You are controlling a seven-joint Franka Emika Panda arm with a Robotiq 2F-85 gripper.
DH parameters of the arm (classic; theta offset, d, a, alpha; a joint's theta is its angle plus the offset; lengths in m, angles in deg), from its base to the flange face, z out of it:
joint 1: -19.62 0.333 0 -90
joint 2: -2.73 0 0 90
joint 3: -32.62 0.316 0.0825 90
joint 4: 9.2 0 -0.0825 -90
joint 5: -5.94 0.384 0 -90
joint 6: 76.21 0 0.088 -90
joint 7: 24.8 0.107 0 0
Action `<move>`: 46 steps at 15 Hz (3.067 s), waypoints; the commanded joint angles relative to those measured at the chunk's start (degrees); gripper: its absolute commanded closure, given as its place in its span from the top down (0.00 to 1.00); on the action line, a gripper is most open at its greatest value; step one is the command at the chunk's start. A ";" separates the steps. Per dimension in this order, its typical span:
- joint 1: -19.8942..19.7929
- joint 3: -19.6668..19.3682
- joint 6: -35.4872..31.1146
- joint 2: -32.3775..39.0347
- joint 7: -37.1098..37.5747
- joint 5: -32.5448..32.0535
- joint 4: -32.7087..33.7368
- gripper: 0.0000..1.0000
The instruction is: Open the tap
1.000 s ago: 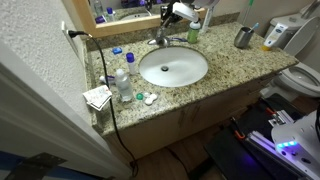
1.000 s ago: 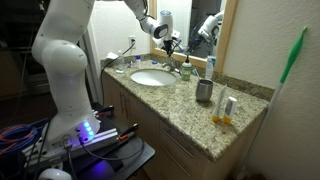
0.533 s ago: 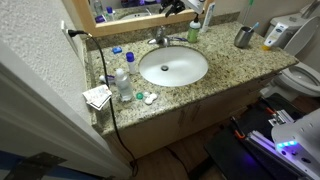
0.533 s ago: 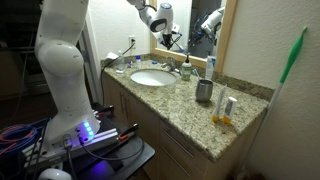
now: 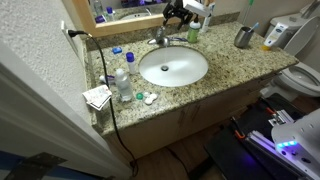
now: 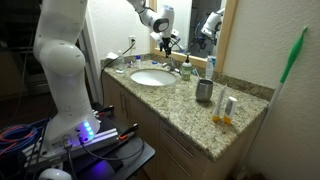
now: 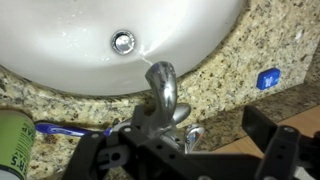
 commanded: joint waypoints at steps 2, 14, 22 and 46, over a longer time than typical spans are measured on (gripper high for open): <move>4.40 -4.24 2.55 3.46 5.72 -7.58 4.04 1.00; 10.43 -9.06 10.89 13.20 14.18 -19.87 21.49 1.00; 10.96 -9.49 15.80 18.10 14.26 -20.18 28.16 0.74; -3.85 1.10 7.61 2.81 -5.35 9.82 10.71 0.52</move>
